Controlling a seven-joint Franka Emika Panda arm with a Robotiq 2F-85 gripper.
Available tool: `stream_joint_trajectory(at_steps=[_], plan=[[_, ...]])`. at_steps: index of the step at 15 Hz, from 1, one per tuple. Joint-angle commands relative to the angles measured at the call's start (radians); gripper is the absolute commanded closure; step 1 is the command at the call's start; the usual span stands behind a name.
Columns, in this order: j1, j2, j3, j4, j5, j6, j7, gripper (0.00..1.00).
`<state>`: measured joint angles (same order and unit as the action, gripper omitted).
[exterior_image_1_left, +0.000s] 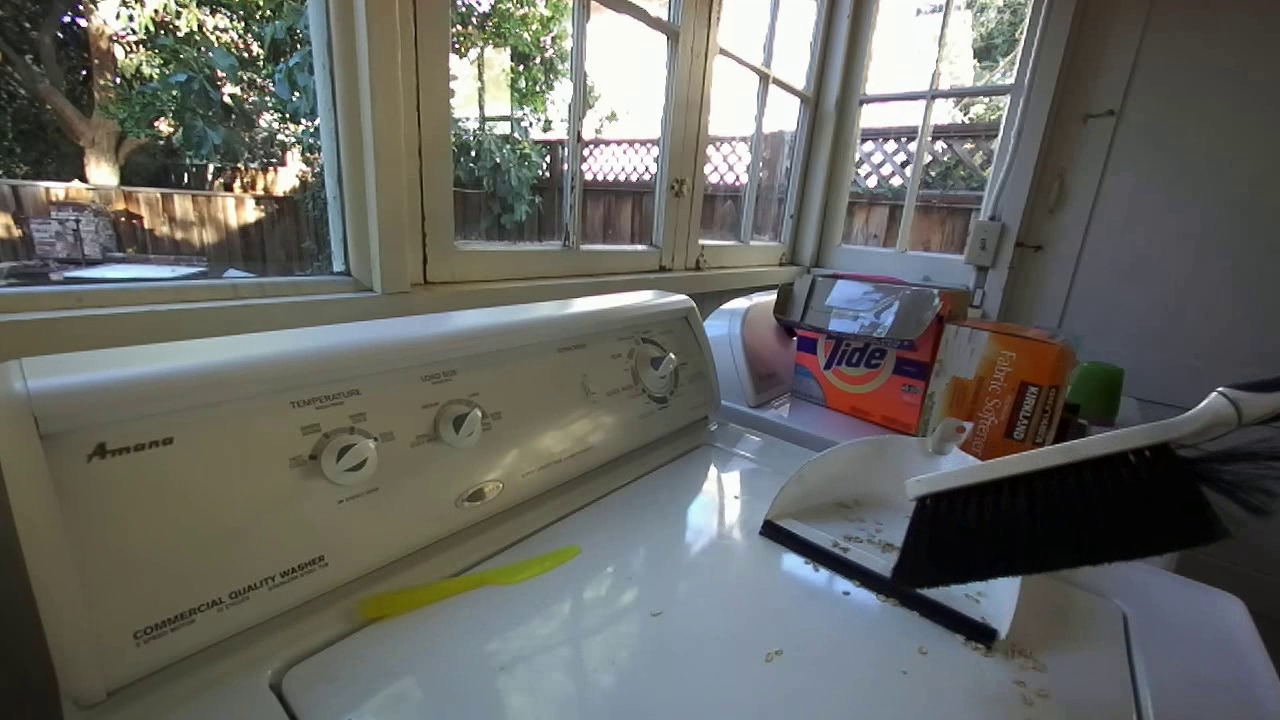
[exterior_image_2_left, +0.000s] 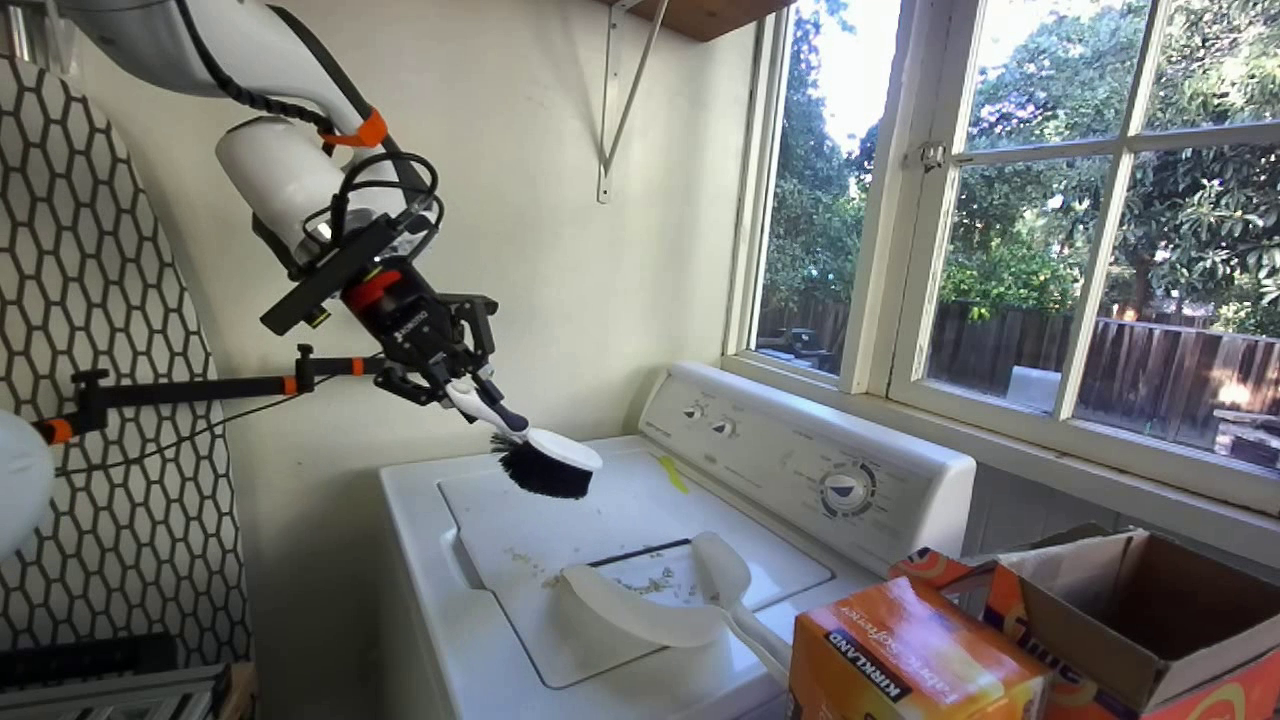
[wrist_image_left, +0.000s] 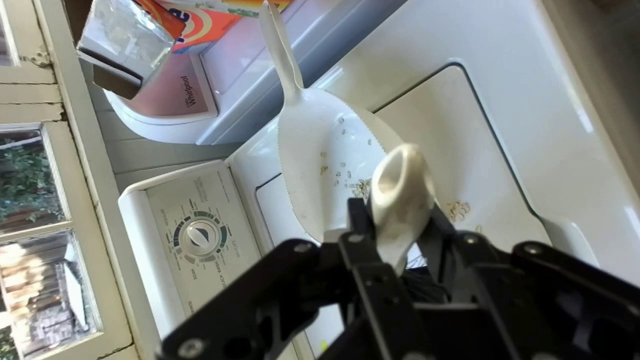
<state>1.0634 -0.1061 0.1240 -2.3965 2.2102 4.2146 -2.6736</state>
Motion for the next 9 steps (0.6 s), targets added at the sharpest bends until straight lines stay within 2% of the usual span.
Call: stream_joint_trajectory(at_steps=[1,2,3,4,9], plan=[[-0.08,-0.057,0.073,-0.008,0.111,0.018,-0.148,0.93],[-0.019,-0.053,0.022,-0.015,0.128,0.023,-0.144,0.93],[0.019,-0.028,0.012,-0.042,0.134,0.021,-0.082,0.93],[0.018,-0.034,0.005,-0.04,0.152,0.019,-0.11,0.93],[0.105,-0.03,-0.047,-0.094,0.201,0.011,-0.113,0.93]])
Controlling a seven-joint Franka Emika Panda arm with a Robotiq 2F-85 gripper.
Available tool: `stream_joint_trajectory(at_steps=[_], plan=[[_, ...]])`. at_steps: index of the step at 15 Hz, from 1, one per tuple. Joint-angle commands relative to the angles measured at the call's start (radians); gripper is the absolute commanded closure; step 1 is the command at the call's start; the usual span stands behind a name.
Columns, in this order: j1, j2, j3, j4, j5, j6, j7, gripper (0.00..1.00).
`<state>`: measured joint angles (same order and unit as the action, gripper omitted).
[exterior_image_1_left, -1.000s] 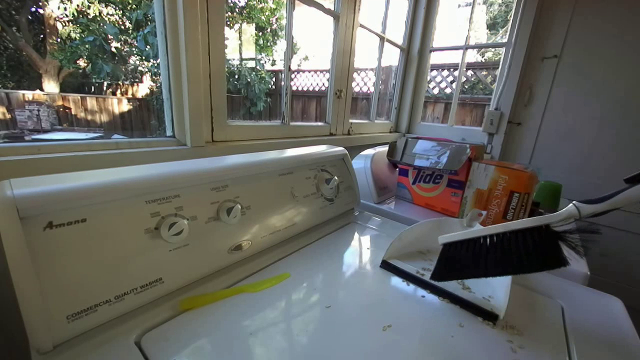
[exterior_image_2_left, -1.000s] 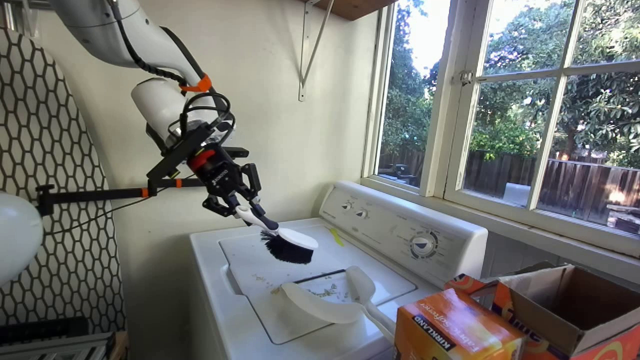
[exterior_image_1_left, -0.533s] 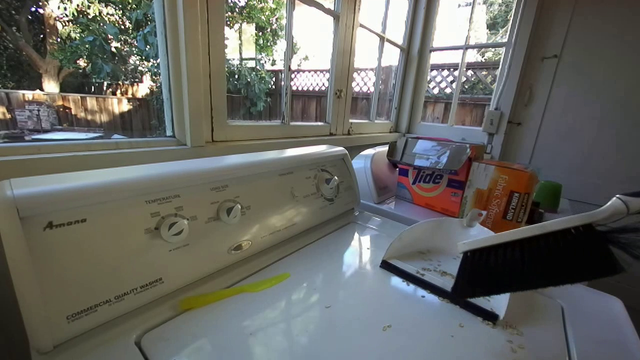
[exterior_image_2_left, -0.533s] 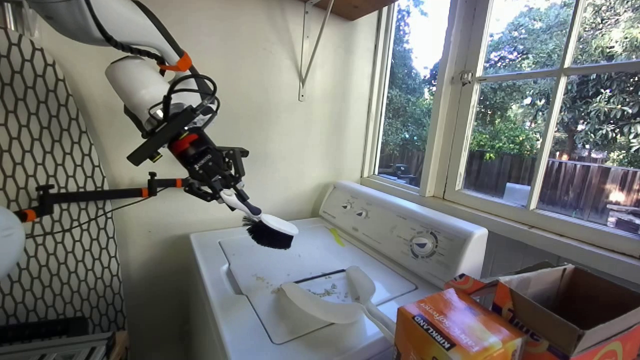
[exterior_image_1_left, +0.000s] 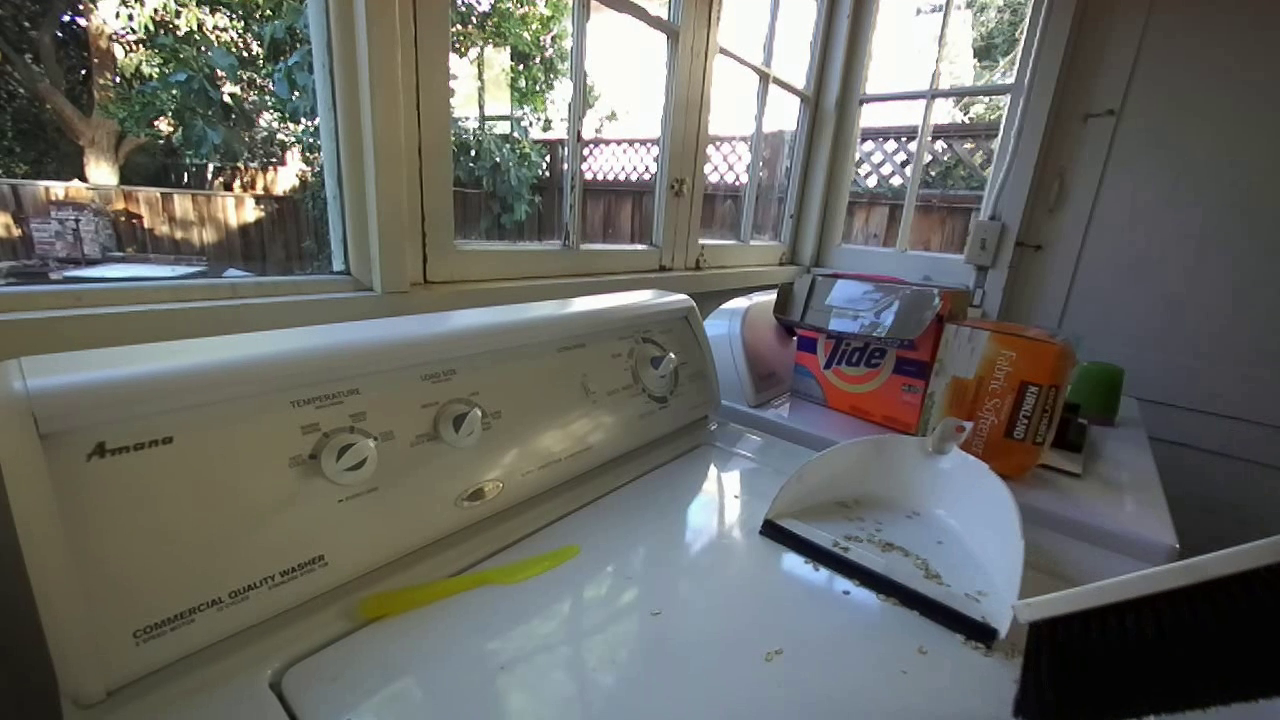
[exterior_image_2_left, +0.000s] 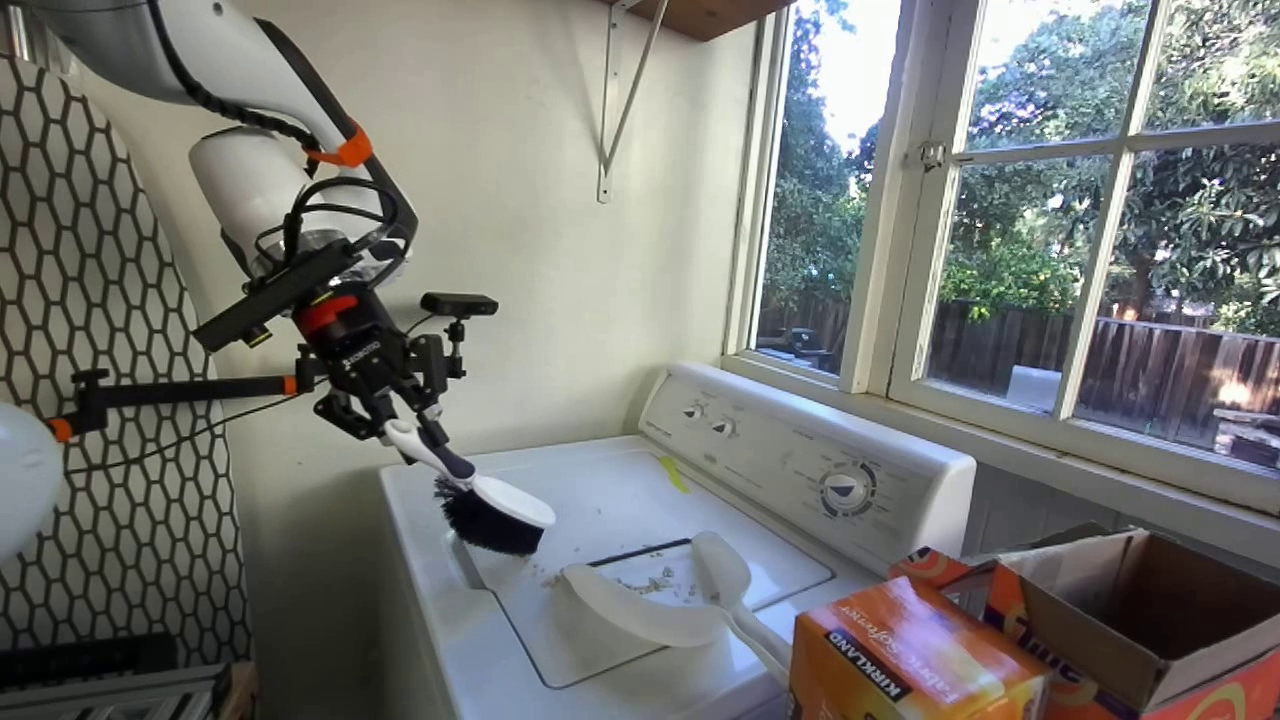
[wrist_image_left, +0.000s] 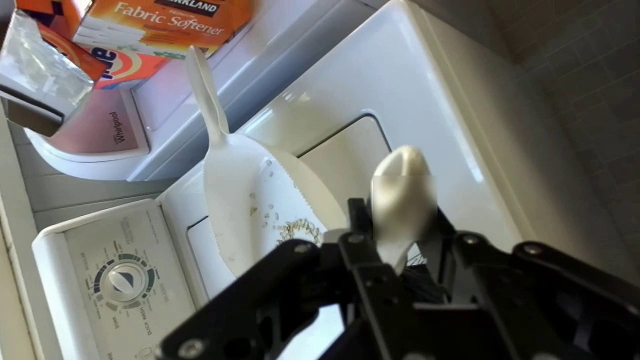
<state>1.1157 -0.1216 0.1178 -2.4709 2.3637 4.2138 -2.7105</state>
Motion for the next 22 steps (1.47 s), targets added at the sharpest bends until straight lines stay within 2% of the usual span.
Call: stream_joint_trajectory(at_steps=[1,5,8,16,22], plan=[[0.069,-0.014,-0.052,-0.026,0.051,0.012,-0.077,0.93],[0.117,-0.007,-0.106,-0.036,0.043,-0.005,-0.076,0.93],[0.122,0.016,-0.154,-0.032,0.016,-0.031,-0.062,0.93],[0.101,0.067,-0.243,0.019,-0.077,-0.076,-0.053,0.93],[0.1,0.114,-0.277,0.052,-0.138,-0.146,-0.053,0.93]])
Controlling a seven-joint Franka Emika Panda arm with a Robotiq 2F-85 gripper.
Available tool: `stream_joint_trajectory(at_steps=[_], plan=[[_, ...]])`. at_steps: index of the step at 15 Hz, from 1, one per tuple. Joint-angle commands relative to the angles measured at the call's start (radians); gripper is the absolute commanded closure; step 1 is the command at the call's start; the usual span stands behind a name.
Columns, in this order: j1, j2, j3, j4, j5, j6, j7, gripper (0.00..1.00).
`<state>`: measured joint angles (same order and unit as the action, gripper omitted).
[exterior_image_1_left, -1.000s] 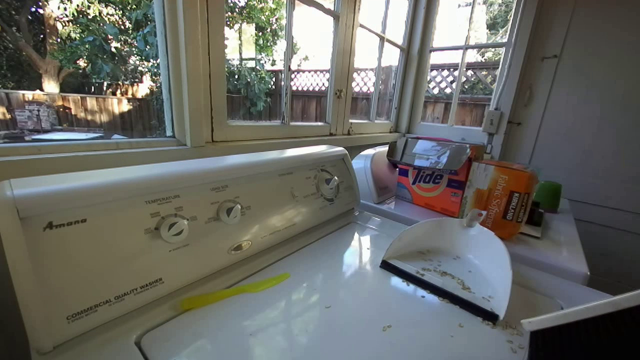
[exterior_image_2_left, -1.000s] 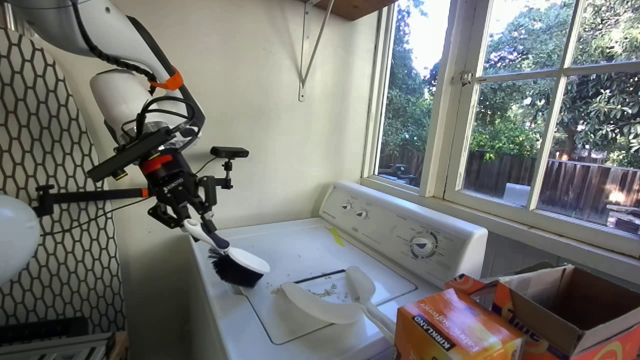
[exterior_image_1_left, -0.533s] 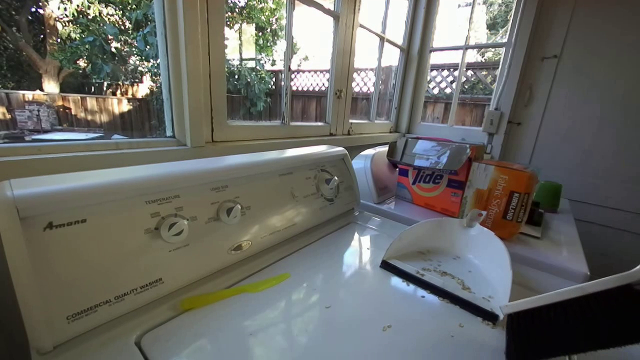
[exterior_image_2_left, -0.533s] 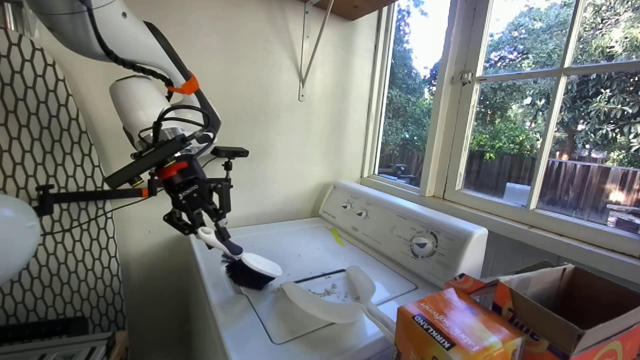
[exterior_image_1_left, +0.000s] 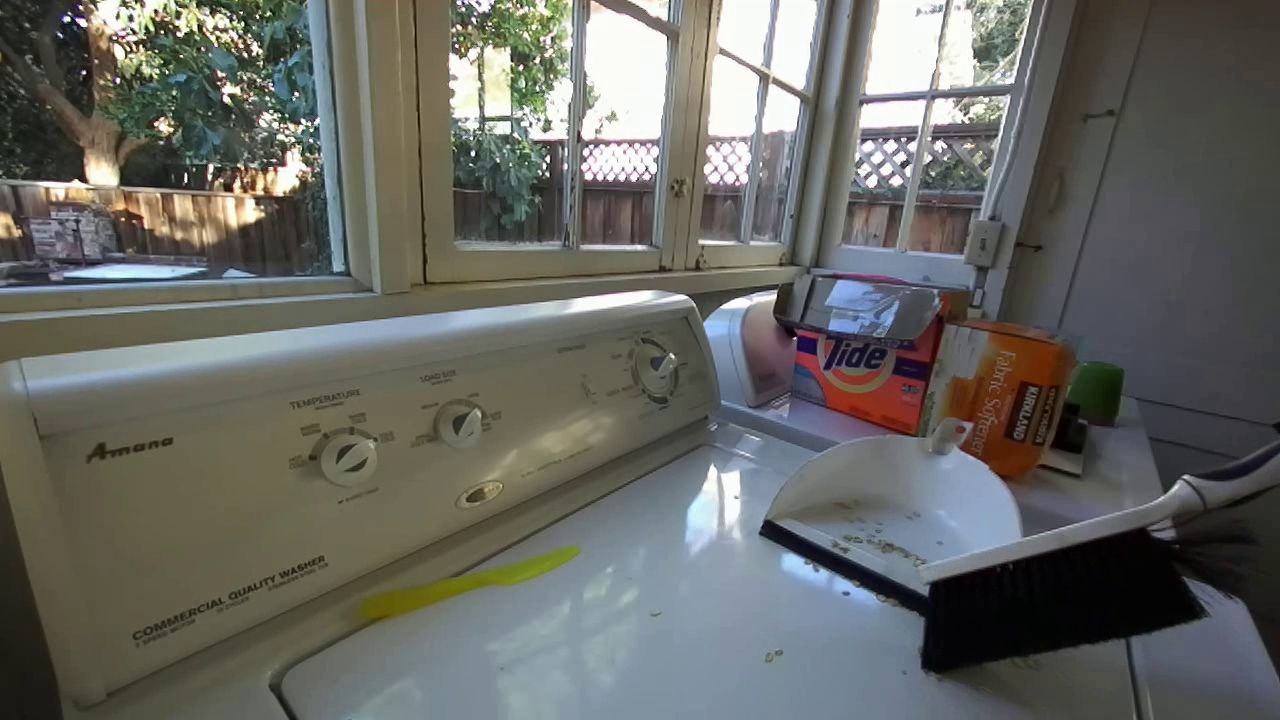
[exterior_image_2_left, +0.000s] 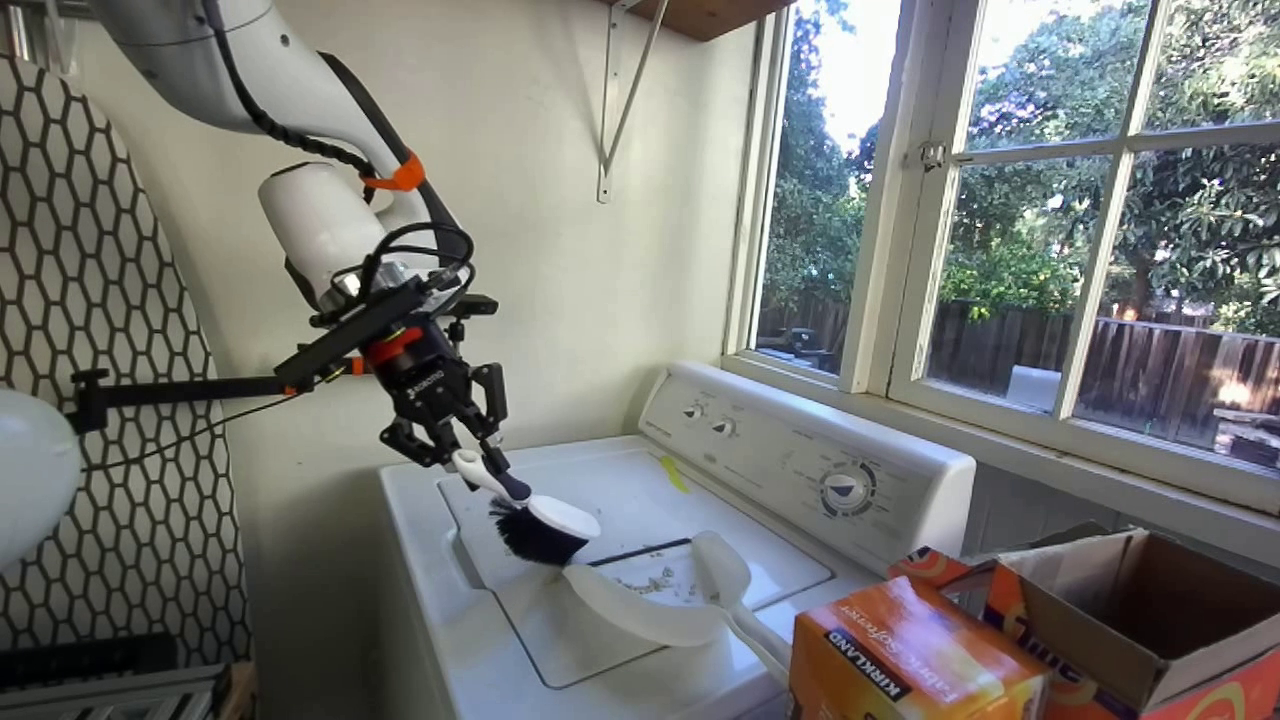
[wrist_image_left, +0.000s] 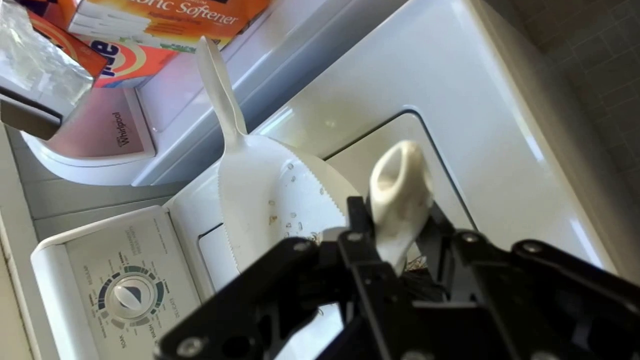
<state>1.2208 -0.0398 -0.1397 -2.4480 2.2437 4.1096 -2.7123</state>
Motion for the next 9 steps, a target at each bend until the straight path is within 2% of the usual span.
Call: stream_joint_trajectory(at_steps=[1,9], plan=[[-0.136,0.042,0.106,0.033,-0.02,-0.057,-0.05,0.93],[-0.387,0.034,0.334,0.071,-0.075,0.013,-0.039,0.93]])
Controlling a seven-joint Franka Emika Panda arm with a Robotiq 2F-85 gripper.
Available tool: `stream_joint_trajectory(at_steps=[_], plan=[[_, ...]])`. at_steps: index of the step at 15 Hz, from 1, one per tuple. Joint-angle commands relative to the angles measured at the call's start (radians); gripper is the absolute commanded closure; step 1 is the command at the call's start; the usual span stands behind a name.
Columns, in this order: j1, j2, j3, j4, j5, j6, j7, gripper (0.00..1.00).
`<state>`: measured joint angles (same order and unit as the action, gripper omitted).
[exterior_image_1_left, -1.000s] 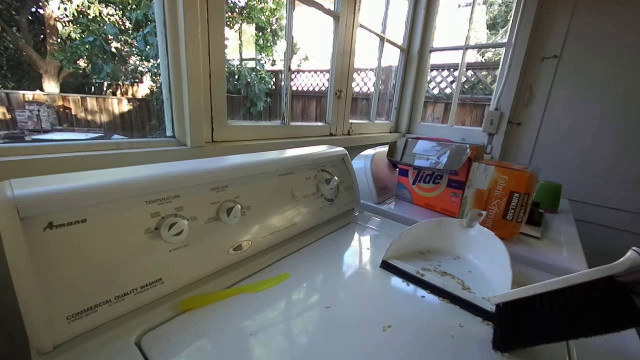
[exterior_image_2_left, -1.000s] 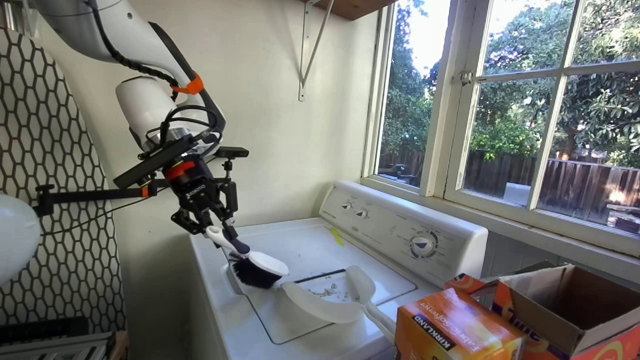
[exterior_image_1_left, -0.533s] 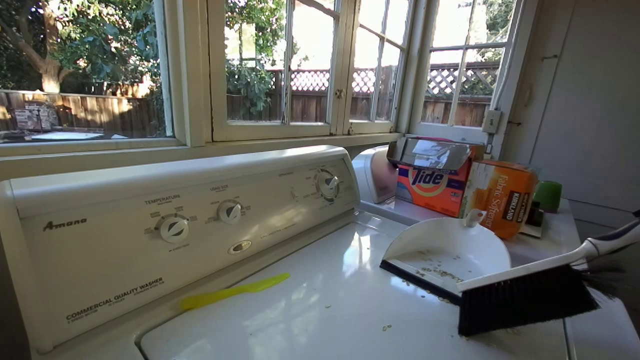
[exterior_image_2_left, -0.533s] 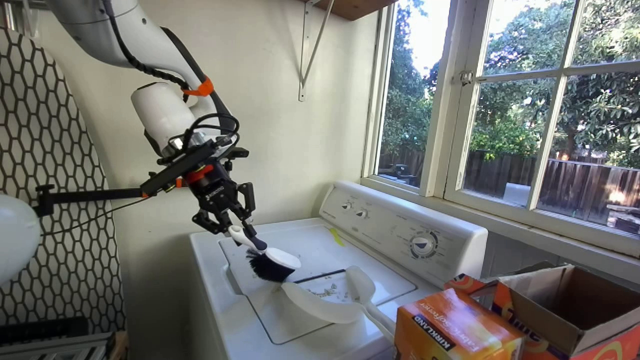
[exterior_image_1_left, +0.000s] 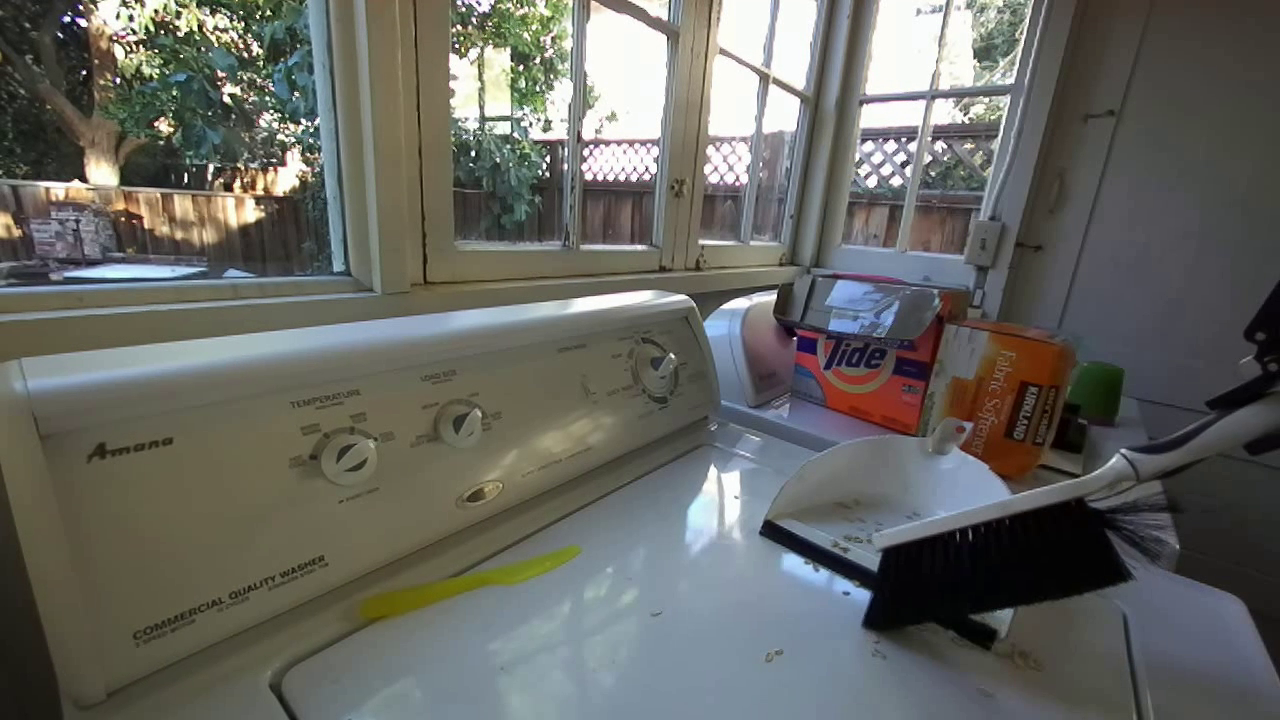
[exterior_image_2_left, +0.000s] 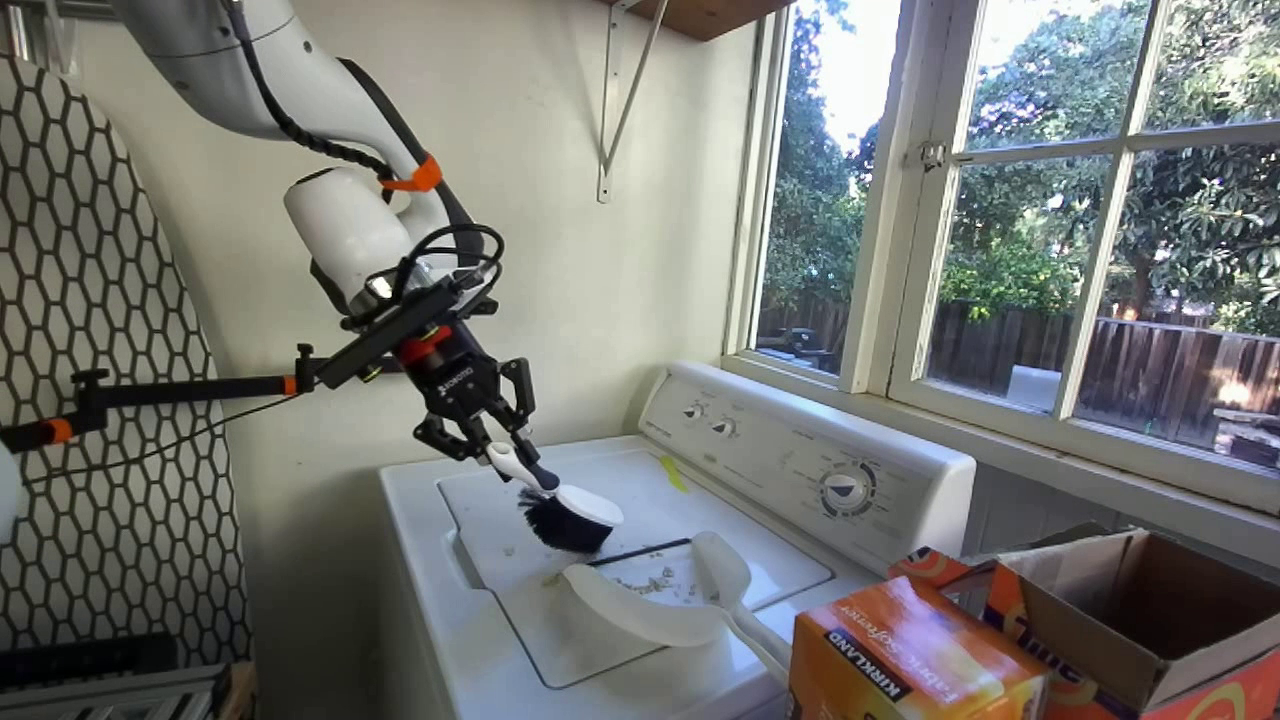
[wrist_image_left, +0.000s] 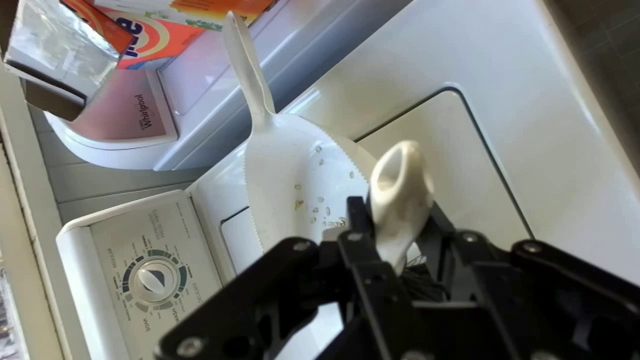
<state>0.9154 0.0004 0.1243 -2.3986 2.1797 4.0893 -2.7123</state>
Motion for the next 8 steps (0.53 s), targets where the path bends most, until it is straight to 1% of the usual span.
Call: stream_joint_trajectory(at_steps=[1,5,8], plan=[[-0.106,-0.003,0.088,0.028,0.001,0.043,-0.045,0.93],[-0.177,-0.017,0.164,0.025,-0.037,0.057,-0.016,0.93],[-0.203,-0.042,0.216,0.014,-0.121,0.054,0.025,0.93]])
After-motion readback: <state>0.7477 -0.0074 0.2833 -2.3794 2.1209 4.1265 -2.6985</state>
